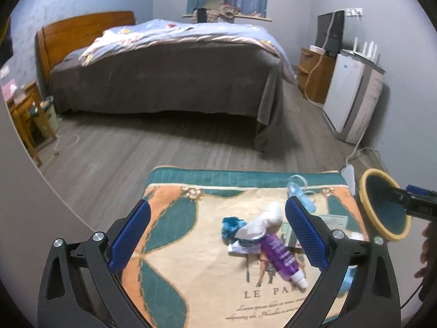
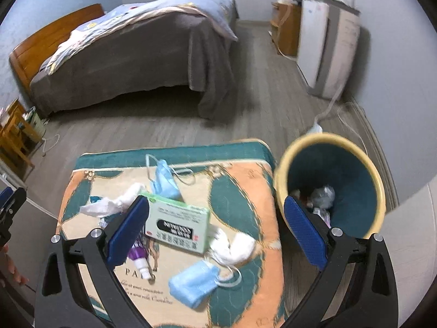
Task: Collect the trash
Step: 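Grasp the blue face mask with the right gripper while the left grasps the white tissue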
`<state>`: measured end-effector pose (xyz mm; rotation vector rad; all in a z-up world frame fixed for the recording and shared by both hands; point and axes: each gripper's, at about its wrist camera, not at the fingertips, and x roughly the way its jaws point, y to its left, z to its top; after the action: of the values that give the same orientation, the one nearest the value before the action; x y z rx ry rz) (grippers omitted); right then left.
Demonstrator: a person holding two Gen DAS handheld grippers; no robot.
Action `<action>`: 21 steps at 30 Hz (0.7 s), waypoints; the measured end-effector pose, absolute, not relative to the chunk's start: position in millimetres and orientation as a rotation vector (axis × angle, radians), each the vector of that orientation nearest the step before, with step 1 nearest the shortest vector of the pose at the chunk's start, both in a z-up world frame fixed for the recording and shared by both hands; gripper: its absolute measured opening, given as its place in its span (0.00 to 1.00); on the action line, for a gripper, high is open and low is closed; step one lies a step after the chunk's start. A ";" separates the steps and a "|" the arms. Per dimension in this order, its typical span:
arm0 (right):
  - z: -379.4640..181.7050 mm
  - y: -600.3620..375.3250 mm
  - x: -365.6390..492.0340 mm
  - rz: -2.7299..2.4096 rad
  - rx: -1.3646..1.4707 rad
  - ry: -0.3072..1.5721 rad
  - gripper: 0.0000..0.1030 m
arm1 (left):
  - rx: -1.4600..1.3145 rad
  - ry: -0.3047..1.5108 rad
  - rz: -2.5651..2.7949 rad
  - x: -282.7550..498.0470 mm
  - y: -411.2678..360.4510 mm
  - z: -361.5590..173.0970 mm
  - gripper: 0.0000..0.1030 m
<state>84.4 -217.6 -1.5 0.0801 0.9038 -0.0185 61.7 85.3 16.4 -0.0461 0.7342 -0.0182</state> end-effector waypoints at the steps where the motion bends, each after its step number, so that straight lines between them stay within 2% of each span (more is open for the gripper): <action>1: -2.3 -212.8 87.1 -0.022 0.060 0.900 0.94 | -0.049 0.737 -0.011 63.7 86.5 13.9 0.95; 5: -10.7 -194.5 103.6 -0.064 -0.015 0.907 0.94 | -0.056 0.750 -0.015 70.8 94.3 2.7 0.95; 12: -9.7 -182.7 127.1 0.015 0.073 0.906 0.94 | 0.020 0.778 -0.068 84.4 75.5 -8.6 0.95; 21: -45.8 -190.3 172.6 0.021 0.098 1.000 0.94 | 0.117 0.863 -0.137 111.7 45.6 -46.5 0.95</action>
<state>172.6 -190.3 -45.8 0.0978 0.9997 0.0214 111.7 45.6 -46.5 0.1166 0.8634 -0.1373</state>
